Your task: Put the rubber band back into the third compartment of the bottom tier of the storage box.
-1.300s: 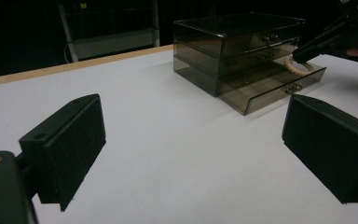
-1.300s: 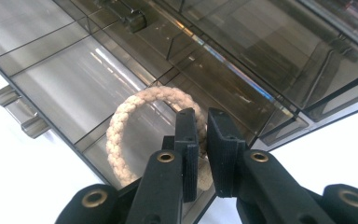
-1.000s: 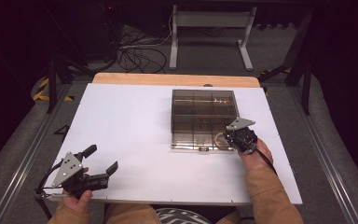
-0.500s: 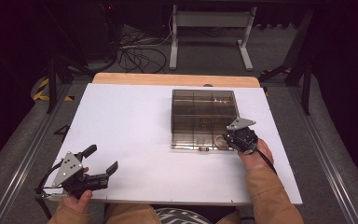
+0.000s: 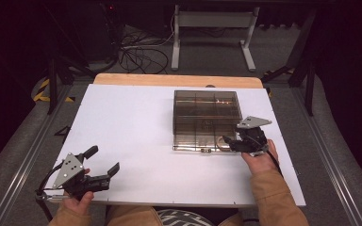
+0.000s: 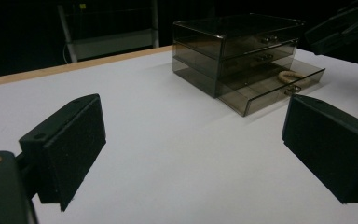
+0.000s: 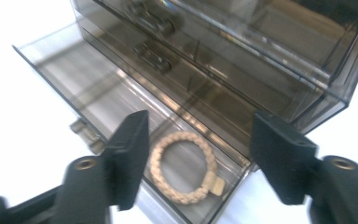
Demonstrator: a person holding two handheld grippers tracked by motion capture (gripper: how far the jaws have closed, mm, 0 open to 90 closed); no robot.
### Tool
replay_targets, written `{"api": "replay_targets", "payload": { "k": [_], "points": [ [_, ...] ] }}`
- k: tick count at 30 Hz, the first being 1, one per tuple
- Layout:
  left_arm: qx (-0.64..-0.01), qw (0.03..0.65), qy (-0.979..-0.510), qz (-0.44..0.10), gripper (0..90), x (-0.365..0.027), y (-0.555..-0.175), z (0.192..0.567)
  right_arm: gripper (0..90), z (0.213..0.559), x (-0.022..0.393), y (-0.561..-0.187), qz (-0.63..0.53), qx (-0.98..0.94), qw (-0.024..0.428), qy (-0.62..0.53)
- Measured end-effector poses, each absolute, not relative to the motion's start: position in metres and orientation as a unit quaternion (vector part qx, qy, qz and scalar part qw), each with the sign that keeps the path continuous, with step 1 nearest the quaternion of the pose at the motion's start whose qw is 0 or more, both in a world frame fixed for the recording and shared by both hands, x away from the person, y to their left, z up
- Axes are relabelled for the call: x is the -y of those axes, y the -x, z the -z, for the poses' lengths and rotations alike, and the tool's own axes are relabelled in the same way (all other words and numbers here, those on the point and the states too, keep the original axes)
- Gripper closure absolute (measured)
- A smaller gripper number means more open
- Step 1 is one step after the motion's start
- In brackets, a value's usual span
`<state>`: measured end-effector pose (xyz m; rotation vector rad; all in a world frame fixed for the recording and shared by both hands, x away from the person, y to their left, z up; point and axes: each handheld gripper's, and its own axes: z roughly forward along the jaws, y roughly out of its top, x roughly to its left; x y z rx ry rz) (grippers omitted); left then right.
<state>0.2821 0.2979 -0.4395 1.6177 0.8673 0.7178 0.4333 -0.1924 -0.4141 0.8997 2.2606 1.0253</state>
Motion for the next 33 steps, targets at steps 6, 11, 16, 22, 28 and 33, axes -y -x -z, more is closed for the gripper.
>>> {"api": "replay_targets", "payload": {
  "k": [6,11,16,22,28,33],
  "points": [
    [-0.366,0.554,-0.684,-0.303,6.7,-0.297,-0.282,0.439,32.2,0.404,0.196,-0.424,-0.407,-0.816,0.251,-0.325],
    [-0.367,0.554,-0.683,-0.304,6.7,-0.298,-0.282,0.439,31.3,0.398,0.196,-0.419,-0.417,-0.813,0.252,-0.318],
    [-0.367,0.554,-0.683,-0.304,6.7,-0.298,-0.282,0.439,30.7,0.393,0.193,-0.415,-0.421,-0.814,0.256,-0.309],
    [-0.367,0.554,-0.683,-0.304,6.7,-0.298,-0.282,0.439,30.4,0.390,0.191,-0.412,-0.423,-0.814,0.258,-0.304],
    [-0.366,0.554,-0.683,-0.305,6.7,-0.298,-0.281,0.439,29.7,0.388,0.191,-0.410,-0.426,-0.813,0.259,-0.302],
    [-0.366,0.554,-0.683,-0.305,6.7,-0.298,-0.281,0.439,28.3,0.385,0.189,-0.407,-0.433,-0.811,0.262,-0.293]
  ]
}}
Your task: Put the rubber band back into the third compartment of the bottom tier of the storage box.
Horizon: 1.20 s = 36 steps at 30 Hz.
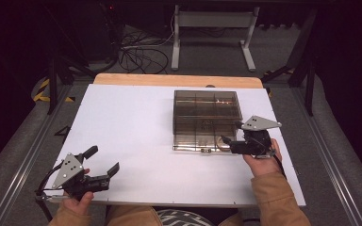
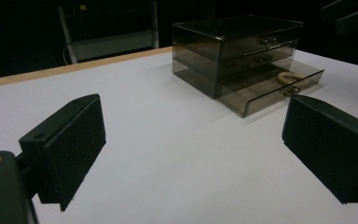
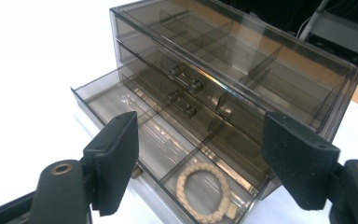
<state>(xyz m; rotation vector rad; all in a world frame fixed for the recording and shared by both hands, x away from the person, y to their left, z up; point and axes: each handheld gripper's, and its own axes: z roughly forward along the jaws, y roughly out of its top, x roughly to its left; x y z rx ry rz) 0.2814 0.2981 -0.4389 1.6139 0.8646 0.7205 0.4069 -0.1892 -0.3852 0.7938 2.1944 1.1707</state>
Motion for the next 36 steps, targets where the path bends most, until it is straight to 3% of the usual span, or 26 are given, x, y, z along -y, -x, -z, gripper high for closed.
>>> {"api": "replay_targets", "payload": {
  "k": [7,11,14,36],
  "points": [
    [-0.365,0.554,-0.683,-0.305,6.6,-0.298,-0.281,0.439,20.7,0.379,0.187,-0.400,-0.454,-0.806,0.259,-0.278],
    [-0.364,0.554,-0.684,-0.305,6.6,-0.298,-0.281,0.439,7.1,0.376,0.183,-0.395,-0.473,-0.805,0.241,-0.263],
    [-0.363,0.552,-0.685,-0.307,6.6,-0.298,-0.281,0.438,2.5,0.375,0.178,-0.392,-0.480,-0.809,0.227,-0.253],
    [-0.356,0.556,-0.686,-0.305,6.3,-0.299,-0.280,0.437,0.0,0.406,0.174,-0.367,-0.542,-0.797,0.164,-0.209]
  ]
}}
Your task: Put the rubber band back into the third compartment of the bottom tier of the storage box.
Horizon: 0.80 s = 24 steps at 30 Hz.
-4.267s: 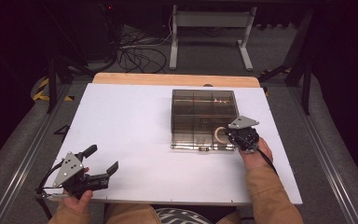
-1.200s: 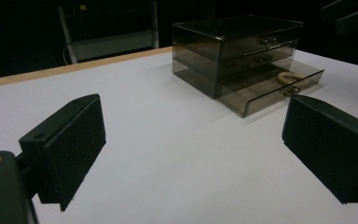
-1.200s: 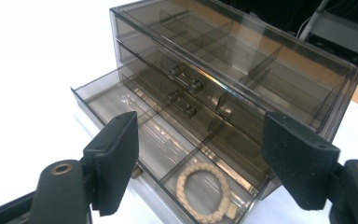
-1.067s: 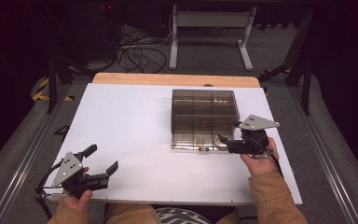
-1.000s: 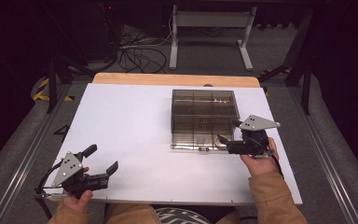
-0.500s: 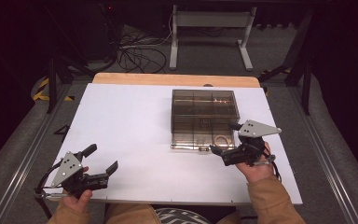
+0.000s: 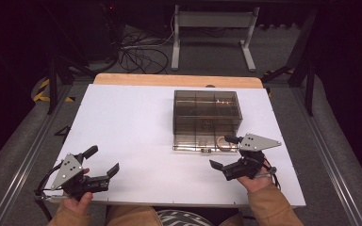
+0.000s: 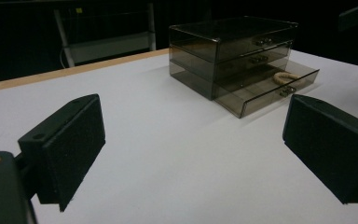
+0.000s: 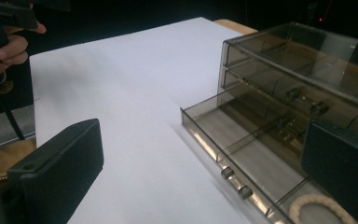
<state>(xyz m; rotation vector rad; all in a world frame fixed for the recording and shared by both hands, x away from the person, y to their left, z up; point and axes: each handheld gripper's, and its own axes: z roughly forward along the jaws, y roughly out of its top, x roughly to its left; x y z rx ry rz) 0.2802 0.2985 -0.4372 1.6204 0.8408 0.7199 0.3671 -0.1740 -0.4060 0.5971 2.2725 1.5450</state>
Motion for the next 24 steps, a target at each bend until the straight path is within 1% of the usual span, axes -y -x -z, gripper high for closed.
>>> {"api": "replay_targets", "payload": {
  "k": [14,24],
  "points": [
    [-0.353,0.552,-0.693,-0.301,6.0,-0.297,-0.280,0.437,0.0,0.434,0.179,-0.364,-0.542,-0.800,0.156,-0.204],
    [-0.353,0.550,-0.695,-0.301,6.4,-0.296,-0.281,0.439,0.0,0.448,0.182,-0.363,-0.544,-0.794,0.146,-0.228]
  ]
}}
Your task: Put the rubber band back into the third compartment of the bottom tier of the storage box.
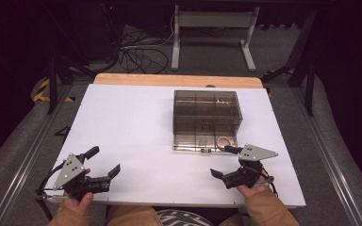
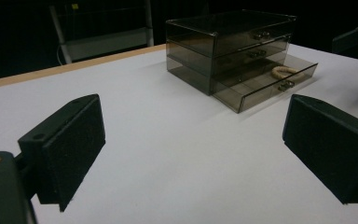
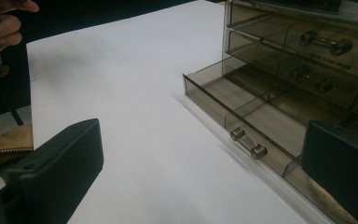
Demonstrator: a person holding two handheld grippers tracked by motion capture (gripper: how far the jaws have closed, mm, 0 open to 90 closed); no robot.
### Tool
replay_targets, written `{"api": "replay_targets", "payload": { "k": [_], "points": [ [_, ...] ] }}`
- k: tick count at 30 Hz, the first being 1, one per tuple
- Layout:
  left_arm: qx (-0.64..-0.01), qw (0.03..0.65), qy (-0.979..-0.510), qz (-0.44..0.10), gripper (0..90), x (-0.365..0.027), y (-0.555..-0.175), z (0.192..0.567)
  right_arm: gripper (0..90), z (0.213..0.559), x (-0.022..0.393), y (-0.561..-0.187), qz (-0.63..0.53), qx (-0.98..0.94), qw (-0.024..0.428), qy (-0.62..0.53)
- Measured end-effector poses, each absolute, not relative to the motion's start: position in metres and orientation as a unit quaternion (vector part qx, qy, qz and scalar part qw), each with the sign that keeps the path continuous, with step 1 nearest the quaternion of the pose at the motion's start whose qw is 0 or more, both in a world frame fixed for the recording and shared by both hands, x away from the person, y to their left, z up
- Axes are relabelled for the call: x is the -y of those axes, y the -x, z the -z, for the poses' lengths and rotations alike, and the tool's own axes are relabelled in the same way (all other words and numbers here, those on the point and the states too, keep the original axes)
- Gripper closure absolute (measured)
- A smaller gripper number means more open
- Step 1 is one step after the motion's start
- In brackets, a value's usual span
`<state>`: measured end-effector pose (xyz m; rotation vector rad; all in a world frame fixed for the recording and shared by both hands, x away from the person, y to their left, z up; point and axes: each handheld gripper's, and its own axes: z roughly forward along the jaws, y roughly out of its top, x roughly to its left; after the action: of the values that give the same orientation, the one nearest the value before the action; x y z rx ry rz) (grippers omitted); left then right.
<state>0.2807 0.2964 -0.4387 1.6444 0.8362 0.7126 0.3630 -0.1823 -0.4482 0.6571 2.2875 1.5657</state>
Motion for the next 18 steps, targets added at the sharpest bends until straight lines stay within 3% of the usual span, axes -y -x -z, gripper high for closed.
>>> {"api": "replay_targets", "payload": {
  "k": [18],
  "points": [
    [-0.349,0.539,-0.705,-0.302,6.5,-0.296,-0.280,0.443,0.0,0.469,0.182,-0.360,-0.525,-0.806,0.139,-0.236]
  ]
}}
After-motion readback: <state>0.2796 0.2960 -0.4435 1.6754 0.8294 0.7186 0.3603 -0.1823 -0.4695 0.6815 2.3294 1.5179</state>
